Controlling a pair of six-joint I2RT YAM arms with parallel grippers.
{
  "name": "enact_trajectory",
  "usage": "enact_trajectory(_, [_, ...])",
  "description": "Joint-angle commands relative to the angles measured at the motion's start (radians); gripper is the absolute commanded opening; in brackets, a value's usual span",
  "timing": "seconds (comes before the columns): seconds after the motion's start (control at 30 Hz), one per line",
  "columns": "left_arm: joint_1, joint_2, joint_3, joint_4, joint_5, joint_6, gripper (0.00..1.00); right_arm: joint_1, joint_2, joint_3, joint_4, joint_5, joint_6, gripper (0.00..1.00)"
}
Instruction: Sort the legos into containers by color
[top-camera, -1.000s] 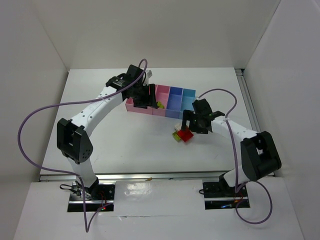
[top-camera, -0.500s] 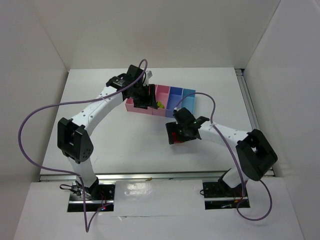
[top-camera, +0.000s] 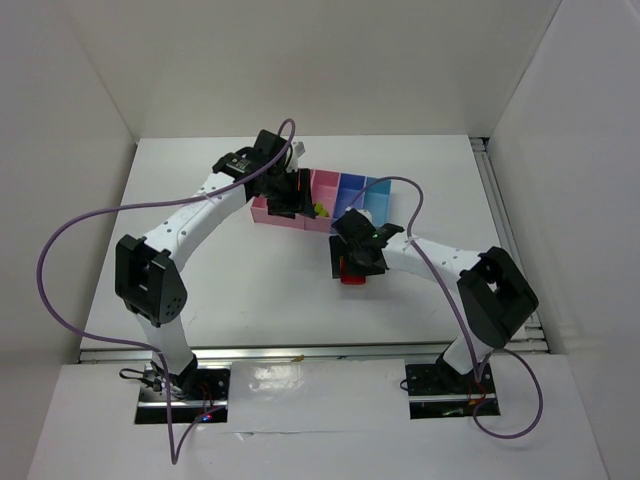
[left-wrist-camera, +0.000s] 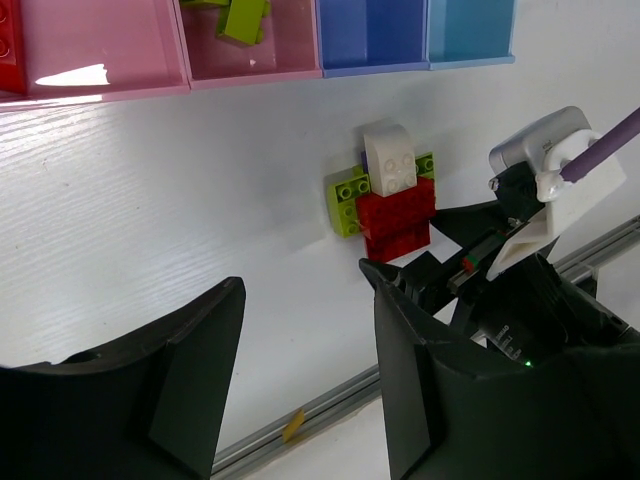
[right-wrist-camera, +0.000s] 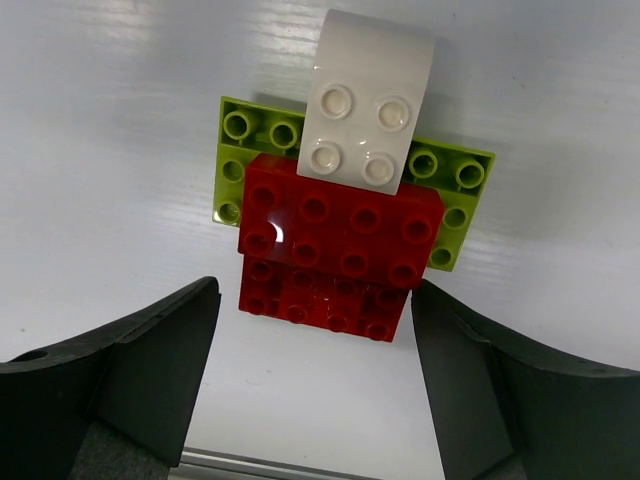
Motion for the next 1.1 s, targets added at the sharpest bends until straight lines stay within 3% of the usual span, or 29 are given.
enact_trajectory(0.0, [-0.005, 0.007, 0.006, -0.002, 0.012, 0.025, 0.65, 0.015, 0.027, 0.054, -0.043, 0.038, 0.044, 0.84])
enact_trajectory(0.27, [-0.005, 0.016, -0.003, -0.002, 0.012, 0.025, 0.65, 0.015, 0.036, 0.063, -0.094, 0.047, 0.076, 0.84])
enact_trajectory(0.53, [-0.005, 0.025, -0.003, -0.002, 0.012, 0.034, 0.65, 0.035, 0.036, 0.063, -0.103, 0.047, 0.095, 0.72])
enact_trajectory(0.83, [-0.005, 0.025, -0.021, -0.002, 0.012, 0.034, 0.65, 0.035, 0.087, 0.1, -0.103, 0.068, 0.075, 0.73])
enact_trajectory(0.87, [-0.005, 0.025, -0.021, -0.002, 0.0, 0.034, 0.65, 0.035, 0.087, 0.1, -0.113, 0.068, 0.075, 0.67])
enact_trajectory(0.97, [-0.005, 0.004, -0.054, -0.002, 0.0, 0.071, 0.66, 0.035, 0.001, 0.084, -0.101, 0.052, 0.041, 0.64])
enact_trajectory(1.07, [-0.005, -0.039, -0.139, 0.03, 0.122, 0.112, 0.71, 0.035, -0.098, 0.006, -0.043, -0.016, 0.006, 0.63])
